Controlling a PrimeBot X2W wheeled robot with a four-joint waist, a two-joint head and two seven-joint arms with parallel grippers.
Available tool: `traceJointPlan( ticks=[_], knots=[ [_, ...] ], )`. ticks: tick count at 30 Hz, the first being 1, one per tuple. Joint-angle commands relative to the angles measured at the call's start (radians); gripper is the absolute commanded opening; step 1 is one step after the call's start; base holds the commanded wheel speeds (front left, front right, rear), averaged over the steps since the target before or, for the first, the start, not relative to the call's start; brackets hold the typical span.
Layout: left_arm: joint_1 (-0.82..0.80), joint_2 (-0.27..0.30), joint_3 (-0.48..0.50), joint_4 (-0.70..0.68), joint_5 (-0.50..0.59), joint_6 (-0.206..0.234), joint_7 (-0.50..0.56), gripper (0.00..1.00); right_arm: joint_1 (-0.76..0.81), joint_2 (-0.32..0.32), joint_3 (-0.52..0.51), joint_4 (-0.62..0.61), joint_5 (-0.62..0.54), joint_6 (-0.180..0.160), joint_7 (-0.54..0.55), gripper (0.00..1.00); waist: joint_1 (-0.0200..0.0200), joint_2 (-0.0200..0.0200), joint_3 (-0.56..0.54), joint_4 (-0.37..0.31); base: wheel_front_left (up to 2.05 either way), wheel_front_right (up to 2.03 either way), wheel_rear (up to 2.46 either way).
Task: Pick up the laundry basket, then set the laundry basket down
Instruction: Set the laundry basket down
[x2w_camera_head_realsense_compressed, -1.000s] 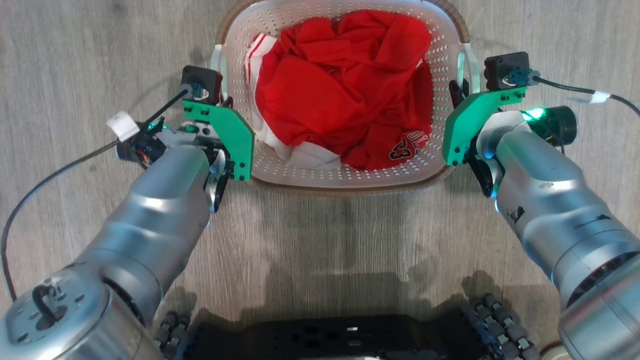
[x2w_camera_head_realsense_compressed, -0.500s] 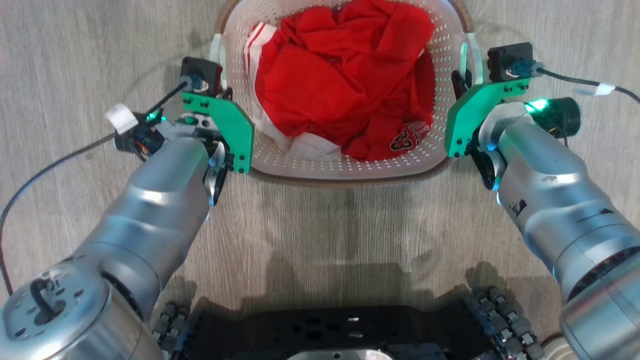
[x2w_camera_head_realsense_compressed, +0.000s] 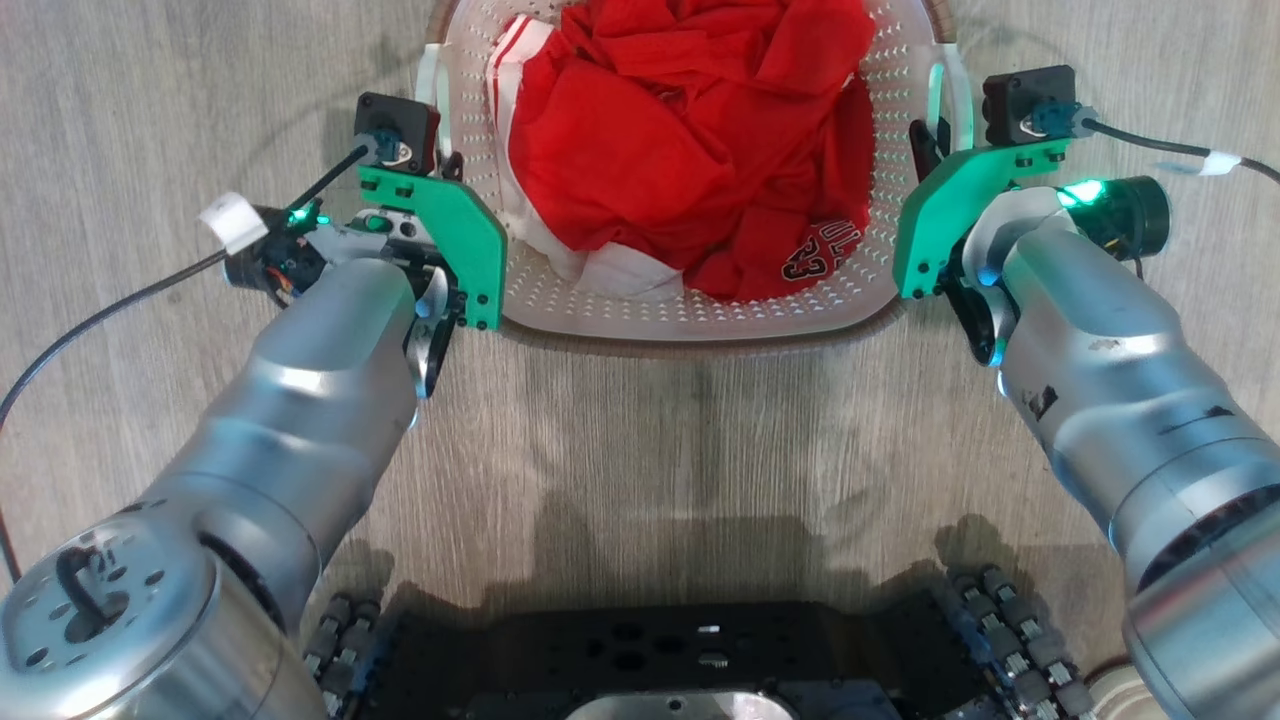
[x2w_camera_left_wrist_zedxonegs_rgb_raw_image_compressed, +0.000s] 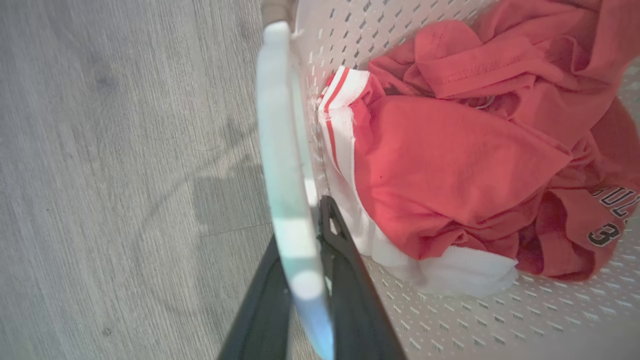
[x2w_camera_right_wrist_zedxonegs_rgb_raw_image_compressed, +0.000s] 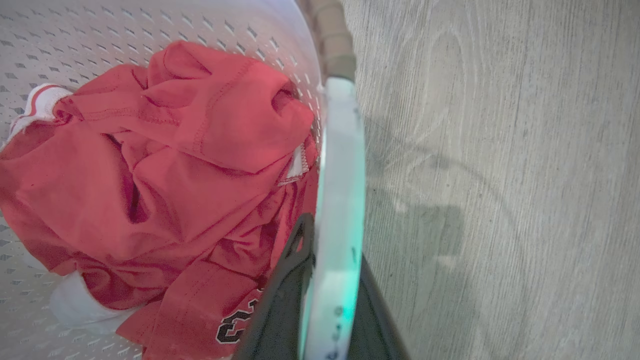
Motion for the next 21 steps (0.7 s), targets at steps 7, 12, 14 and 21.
traceJointPlan(
  ticks=[7, 12, 14, 21],
  knots=[
    [-0.013, 0.020, -0.004, 0.005, -0.015, 0.020, -0.013, 0.46, 0.028, 0.020, -0.006, -0.014, -0.043, 0.003, -0.011, 0.78, 0.0000, 0.0000, -0.008, -0.001, 0.00, 0.00, 0.00],
    [-0.010, 0.020, -0.003, 0.009, -0.026, 0.028, -0.010, 1.00, 0.024, 0.020, -0.022, -0.014, -0.059, 0.003, -0.015, 1.00, 0.0000, 0.0000, -0.015, -0.003, 0.00, 0.00, 0.00],
    [-0.009, 0.020, -0.004, 0.011, -0.030, 0.029, -0.010, 1.00, 0.023, 0.020, -0.029, -0.014, -0.066, 0.003, -0.017, 1.00, 0.0000, 0.0000, -0.020, -0.003, 0.00, 0.00, 0.00],
    [-0.001, 0.020, -0.004, 0.016, -0.038, 0.030, -0.028, 1.00, 0.024, 0.020, -0.055, -0.014, -0.092, 0.003, -0.024, 1.00, 0.0000, 0.0000, -0.052, -0.005, 0.00, 0.00, 0.00]
  ],
)
